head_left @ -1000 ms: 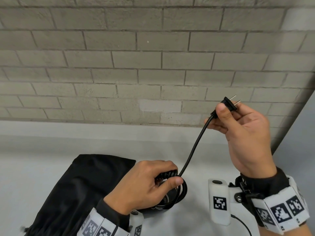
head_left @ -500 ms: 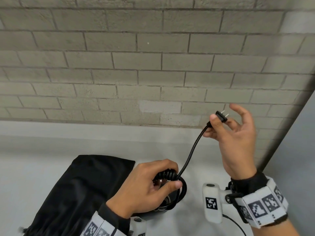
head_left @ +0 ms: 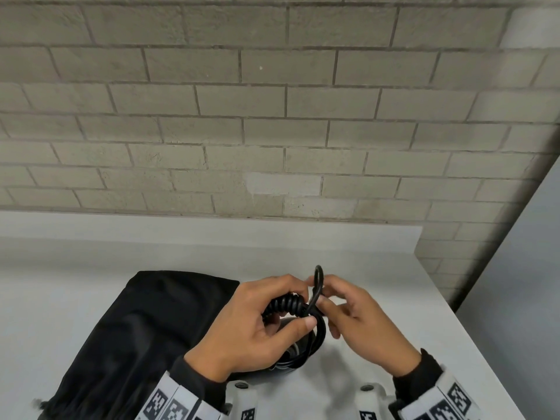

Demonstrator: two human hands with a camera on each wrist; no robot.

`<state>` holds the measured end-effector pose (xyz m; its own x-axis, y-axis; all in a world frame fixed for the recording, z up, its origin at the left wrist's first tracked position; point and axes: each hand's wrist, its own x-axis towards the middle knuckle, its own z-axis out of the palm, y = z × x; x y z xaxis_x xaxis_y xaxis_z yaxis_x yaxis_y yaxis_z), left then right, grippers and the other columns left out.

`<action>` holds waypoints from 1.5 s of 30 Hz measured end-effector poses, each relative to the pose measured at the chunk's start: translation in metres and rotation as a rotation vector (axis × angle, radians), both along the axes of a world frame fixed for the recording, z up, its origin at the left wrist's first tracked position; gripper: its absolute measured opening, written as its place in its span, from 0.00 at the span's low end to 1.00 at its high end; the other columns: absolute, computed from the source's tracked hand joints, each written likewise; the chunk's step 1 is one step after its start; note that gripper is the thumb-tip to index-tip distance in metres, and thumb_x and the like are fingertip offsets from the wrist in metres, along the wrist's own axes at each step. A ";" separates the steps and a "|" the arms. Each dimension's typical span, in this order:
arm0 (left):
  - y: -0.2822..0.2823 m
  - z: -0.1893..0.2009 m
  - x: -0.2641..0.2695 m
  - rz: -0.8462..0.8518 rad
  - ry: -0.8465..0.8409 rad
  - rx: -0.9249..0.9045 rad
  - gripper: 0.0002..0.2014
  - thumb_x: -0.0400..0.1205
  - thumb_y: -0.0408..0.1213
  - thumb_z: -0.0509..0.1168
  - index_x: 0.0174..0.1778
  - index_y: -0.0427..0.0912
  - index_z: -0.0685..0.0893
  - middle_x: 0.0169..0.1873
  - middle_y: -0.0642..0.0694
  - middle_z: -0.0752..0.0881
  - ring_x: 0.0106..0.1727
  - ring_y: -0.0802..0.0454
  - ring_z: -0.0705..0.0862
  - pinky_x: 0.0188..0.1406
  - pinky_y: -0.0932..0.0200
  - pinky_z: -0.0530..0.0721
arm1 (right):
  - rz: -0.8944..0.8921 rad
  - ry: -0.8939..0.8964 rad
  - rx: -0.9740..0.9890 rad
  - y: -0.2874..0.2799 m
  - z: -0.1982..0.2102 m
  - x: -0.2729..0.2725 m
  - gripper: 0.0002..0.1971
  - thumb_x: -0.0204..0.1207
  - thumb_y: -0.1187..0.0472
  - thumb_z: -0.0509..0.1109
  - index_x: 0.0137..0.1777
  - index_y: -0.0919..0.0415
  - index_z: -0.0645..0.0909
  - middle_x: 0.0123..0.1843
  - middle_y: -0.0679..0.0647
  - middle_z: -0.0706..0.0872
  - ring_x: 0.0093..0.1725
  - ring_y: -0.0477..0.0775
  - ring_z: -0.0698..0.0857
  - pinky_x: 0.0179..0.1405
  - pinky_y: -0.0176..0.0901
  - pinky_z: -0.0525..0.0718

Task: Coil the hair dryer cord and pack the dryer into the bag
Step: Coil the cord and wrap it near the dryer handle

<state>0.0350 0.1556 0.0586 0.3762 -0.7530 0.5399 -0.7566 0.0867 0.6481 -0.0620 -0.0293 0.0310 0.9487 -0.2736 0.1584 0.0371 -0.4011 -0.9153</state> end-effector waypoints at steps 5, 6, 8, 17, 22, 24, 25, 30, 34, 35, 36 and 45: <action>0.001 0.001 0.000 -0.039 -0.002 -0.013 0.09 0.78 0.43 0.74 0.48 0.58 0.81 0.33 0.63 0.79 0.28 0.55 0.76 0.27 0.52 0.79 | 0.038 -0.081 0.212 0.007 0.012 -0.002 0.04 0.79 0.64 0.71 0.51 0.61 0.85 0.39 0.64 0.91 0.34 0.50 0.84 0.38 0.38 0.80; 0.001 0.001 -0.001 -0.042 0.001 -0.014 0.08 0.78 0.44 0.74 0.48 0.58 0.81 0.33 0.63 0.79 0.27 0.54 0.77 0.27 0.52 0.79 | 0.037 -0.098 0.270 0.008 0.013 -0.002 0.03 0.78 0.68 0.71 0.49 0.65 0.85 0.39 0.66 0.91 0.34 0.52 0.86 0.38 0.38 0.82; 0.001 0.002 -0.001 -0.044 0.004 -0.015 0.08 0.78 0.46 0.74 0.48 0.60 0.81 0.34 0.64 0.81 0.27 0.54 0.78 0.27 0.53 0.80 | 0.034 -0.099 0.343 0.012 0.014 -0.003 0.03 0.78 0.70 0.71 0.47 0.67 0.86 0.41 0.64 0.91 0.37 0.56 0.88 0.41 0.41 0.85; 0.000 0.003 0.001 -0.024 -0.004 -0.063 0.07 0.81 0.49 0.70 0.48 0.50 0.86 0.39 0.66 0.84 0.40 0.60 0.86 0.43 0.70 0.77 | 0.101 -0.031 0.692 0.041 0.016 -0.009 0.12 0.78 0.57 0.67 0.50 0.64 0.89 0.51 0.68 0.90 0.51 0.65 0.89 0.50 0.48 0.87; 0.001 0.003 0.001 -0.066 -0.015 -0.055 0.12 0.76 0.48 0.75 0.48 0.44 0.86 0.39 0.62 0.86 0.36 0.66 0.83 0.39 0.75 0.75 | 0.086 -0.035 0.733 0.047 0.012 -0.013 0.13 0.83 0.57 0.66 0.56 0.65 0.87 0.57 0.75 0.87 0.61 0.78 0.83 0.59 0.58 0.84; 0.001 0.001 0.001 -0.024 -0.015 -0.048 0.11 0.77 0.50 0.74 0.47 0.48 0.85 0.38 0.61 0.85 0.35 0.62 0.83 0.37 0.72 0.76 | 0.074 -0.051 0.758 0.049 0.010 -0.015 0.14 0.82 0.54 0.65 0.56 0.62 0.87 0.58 0.72 0.87 0.62 0.74 0.84 0.62 0.59 0.83; 0.001 0.000 0.001 0.006 -0.009 -0.050 0.09 0.78 0.51 0.73 0.46 0.50 0.85 0.36 0.61 0.84 0.35 0.58 0.84 0.35 0.68 0.78 | 0.080 -0.071 0.778 0.051 0.009 -0.017 0.16 0.82 0.52 0.65 0.58 0.62 0.86 0.59 0.71 0.87 0.62 0.72 0.85 0.63 0.60 0.82; -0.002 -0.002 0.002 0.089 0.037 -0.067 0.07 0.81 0.51 0.70 0.45 0.53 0.84 0.35 0.55 0.86 0.35 0.50 0.85 0.34 0.54 0.83 | 0.187 -0.131 0.610 0.063 -0.001 -0.026 0.50 0.56 0.52 0.88 0.76 0.52 0.63 0.53 0.59 0.91 0.56 0.54 0.89 0.54 0.40 0.84; -0.003 -0.002 0.001 0.099 0.052 -0.054 0.07 0.82 0.50 0.69 0.44 0.53 0.84 0.34 0.55 0.85 0.35 0.52 0.84 0.36 0.64 0.79 | -0.037 -0.167 0.358 0.076 -0.006 -0.030 0.42 0.68 0.70 0.78 0.72 0.39 0.60 0.54 0.49 0.91 0.56 0.50 0.89 0.56 0.32 0.81; -0.004 -0.002 0.000 0.097 0.052 -0.051 0.07 0.82 0.50 0.69 0.44 0.53 0.83 0.34 0.55 0.85 0.35 0.52 0.84 0.36 0.64 0.79 | -0.079 -0.191 0.293 0.078 -0.006 -0.030 0.37 0.73 0.70 0.75 0.70 0.37 0.61 0.52 0.47 0.91 0.55 0.48 0.89 0.55 0.30 0.80; -0.004 -0.002 0.000 0.093 0.054 -0.050 0.06 0.82 0.50 0.68 0.44 0.53 0.83 0.34 0.56 0.84 0.34 0.52 0.83 0.35 0.63 0.79 | -0.112 -0.219 0.199 0.079 -0.008 -0.030 0.35 0.75 0.70 0.73 0.67 0.33 0.61 0.50 0.44 0.91 0.53 0.45 0.88 0.53 0.26 0.78; -0.004 -0.002 0.003 0.094 0.041 -0.059 0.06 0.82 0.49 0.70 0.45 0.51 0.84 0.37 0.58 0.84 0.38 0.55 0.84 0.40 0.67 0.78 | -0.392 -0.621 -0.435 0.063 -0.003 -0.032 0.11 0.70 0.52 0.75 0.52 0.44 0.83 0.61 0.46 0.80 0.56 0.50 0.82 0.51 0.33 0.78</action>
